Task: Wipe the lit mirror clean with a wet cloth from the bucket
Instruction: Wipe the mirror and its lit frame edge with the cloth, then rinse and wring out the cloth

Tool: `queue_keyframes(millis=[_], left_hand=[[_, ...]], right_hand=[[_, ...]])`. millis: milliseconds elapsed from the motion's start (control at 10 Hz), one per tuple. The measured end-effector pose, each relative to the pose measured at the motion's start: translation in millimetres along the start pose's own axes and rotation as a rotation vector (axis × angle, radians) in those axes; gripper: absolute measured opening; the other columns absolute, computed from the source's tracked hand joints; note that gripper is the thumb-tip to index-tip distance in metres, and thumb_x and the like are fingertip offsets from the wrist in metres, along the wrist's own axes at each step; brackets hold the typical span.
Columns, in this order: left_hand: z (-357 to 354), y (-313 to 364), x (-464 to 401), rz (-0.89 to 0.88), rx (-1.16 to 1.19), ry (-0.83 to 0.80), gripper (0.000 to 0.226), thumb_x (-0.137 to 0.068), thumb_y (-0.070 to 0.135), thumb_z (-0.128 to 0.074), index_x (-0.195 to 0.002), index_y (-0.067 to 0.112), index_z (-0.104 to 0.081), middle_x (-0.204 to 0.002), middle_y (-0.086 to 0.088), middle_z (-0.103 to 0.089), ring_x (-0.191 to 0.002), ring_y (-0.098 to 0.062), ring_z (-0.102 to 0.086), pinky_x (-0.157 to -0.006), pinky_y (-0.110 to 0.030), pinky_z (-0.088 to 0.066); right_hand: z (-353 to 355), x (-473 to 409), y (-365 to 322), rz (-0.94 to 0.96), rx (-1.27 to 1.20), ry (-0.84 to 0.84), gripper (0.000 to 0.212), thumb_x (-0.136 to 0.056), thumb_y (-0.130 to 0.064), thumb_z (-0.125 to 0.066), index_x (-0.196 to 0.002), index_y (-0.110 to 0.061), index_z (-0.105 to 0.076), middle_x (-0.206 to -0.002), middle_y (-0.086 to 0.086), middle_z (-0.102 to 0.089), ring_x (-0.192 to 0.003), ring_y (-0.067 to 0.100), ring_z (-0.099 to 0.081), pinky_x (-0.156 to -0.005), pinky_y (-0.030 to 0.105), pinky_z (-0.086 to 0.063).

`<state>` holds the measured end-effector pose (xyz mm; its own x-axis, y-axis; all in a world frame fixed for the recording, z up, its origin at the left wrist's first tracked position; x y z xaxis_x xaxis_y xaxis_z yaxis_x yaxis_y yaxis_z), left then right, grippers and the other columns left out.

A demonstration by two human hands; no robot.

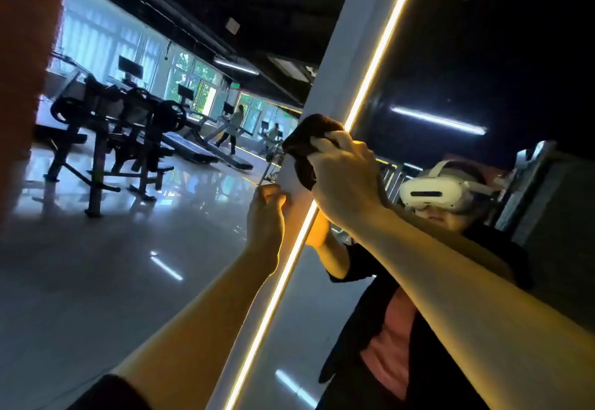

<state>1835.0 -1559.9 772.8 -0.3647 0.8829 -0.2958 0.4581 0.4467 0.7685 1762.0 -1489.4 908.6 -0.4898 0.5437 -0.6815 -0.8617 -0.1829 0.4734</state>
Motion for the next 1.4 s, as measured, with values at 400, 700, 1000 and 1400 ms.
queue_keyframes(millis=[400,700,1000,1400], left_hand=[[148.8,-185.5,103.0,0.569,-0.192,0.008,0.033,-0.106,0.016,-0.036,-0.132,0.005,-0.052,-0.13,-0.015,-0.059,-0.118,-0.028,-0.057,-0.093,-0.036,-0.05],[239.3,-303.4,153.1,0.733,-0.353,0.002,0.037,-0.107,0.034,-0.033,-0.141,0.023,-0.041,-0.14,-0.005,-0.052,-0.128,-0.023,-0.049,-0.109,-0.043,-0.037],[327.2,-422.4,196.9,0.975,-0.48,0.064,0.021,-0.103,0.026,-0.04,-0.11,0.019,-0.058,-0.112,-0.01,-0.061,-0.097,-0.02,-0.056,-0.086,-0.035,-0.046],[415.0,-479.4,337.9,1.23,-0.568,0.245,0.042,-0.102,0.016,-0.042,-0.142,0.003,-0.042,-0.134,-0.014,-0.052,-0.106,-0.02,-0.049,-0.075,-0.029,-0.04]], right_hand=[[-187.7,219.4,-157.0,0.108,-0.273,-0.144,0.03,-0.075,-0.011,-0.075,-0.105,-0.007,-0.077,-0.118,0.01,-0.071,-0.116,0.031,-0.062,-0.089,0.041,-0.052],[-279.0,342.9,-223.4,0.154,-0.317,-0.237,0.043,-0.092,-0.009,-0.036,-0.115,-0.004,-0.072,-0.118,0.011,-0.071,-0.117,0.03,-0.062,-0.097,0.039,-0.037],[-382.1,465.7,-306.4,0.329,-0.304,-0.474,0.041,-0.087,-0.009,-0.04,-0.108,-0.007,-0.075,-0.123,0.012,-0.068,-0.121,0.029,-0.061,-0.1,0.04,-0.043],[-446.3,639.5,-355.7,-1.229,-1.471,-1.39,0.044,-0.082,0.013,-0.043,-0.112,-0.006,-0.069,-0.12,0.018,-0.066,-0.109,0.036,-0.063,-0.092,0.045,-0.052]])
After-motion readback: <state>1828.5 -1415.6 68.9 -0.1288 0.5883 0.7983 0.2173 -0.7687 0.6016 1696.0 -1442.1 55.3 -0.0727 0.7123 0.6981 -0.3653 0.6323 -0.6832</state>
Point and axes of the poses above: each hand's wrist, its own x-axis away from the middle knuckle, its own z-axis out of the back of the hand, y = z × x, the point moved 9 cm from there along -x, towards the middle knuckle
